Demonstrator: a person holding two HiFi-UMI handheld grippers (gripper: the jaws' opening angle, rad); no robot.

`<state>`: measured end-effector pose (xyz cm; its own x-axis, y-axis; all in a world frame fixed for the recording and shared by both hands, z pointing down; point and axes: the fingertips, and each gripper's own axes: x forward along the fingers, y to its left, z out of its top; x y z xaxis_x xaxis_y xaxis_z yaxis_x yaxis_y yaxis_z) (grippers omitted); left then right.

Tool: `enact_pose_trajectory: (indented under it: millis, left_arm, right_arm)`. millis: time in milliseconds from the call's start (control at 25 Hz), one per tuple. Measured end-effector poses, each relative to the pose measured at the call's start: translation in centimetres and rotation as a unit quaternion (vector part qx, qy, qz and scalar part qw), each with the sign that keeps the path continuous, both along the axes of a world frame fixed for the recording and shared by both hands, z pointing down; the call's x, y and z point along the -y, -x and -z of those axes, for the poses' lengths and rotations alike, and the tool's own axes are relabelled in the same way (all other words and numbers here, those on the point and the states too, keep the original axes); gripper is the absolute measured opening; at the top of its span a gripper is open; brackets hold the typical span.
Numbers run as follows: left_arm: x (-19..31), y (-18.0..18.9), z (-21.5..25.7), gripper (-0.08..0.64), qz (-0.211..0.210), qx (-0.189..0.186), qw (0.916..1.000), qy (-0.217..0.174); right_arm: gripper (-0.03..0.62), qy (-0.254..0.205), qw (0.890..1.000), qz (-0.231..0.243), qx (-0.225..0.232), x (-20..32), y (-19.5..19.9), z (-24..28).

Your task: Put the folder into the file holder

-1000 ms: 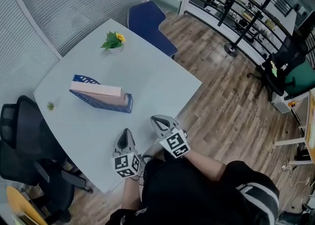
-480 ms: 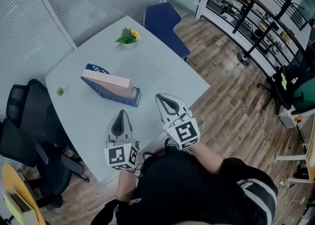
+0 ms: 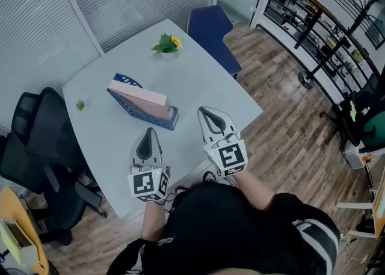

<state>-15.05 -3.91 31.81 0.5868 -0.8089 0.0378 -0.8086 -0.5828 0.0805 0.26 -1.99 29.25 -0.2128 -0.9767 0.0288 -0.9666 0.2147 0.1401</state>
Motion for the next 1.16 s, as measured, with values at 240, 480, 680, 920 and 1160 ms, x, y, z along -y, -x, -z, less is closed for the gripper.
enact_pose_trajectory:
  millis: [240,480,680,920,1160]
  left_arm:
    - [-0.1,0.0,0.2,-0.002,0.002,0.002,0.9999,-0.01]
    - [-0.1,-0.6,0.2,-0.002,0.005,0.004,1.0,-0.001]
    - [-0.4,-0.9,-0.3,-0.002,0.001,0.001,1.0,0.002]
    - [-0.3,-1.1,-0.8,-0.002,-0.002,0.001,1.0,0.003]
    - [0.0,-1.6,-0.5,-0.002,-0.007,0.002,1.0,0.0]
  right_arm:
    - [0.003,-0.004,1.0,0.006,-0.003,0.0,0.0,-0.1]
    - [0.003,-0.003,1.0,0.007,-0.012,0.1,-0.6,-0.2]
    - [0.003,0.01,1.0,0.013,-0.007,-0.3,-0.2,-0.6]
    - [0.003,0.003,1.0,0.014,-0.015,-0.3,-0.3,-0.5]
    - [0.003,0.001,1.0,0.011,-0.014,-0.1,-0.8,-0.9]
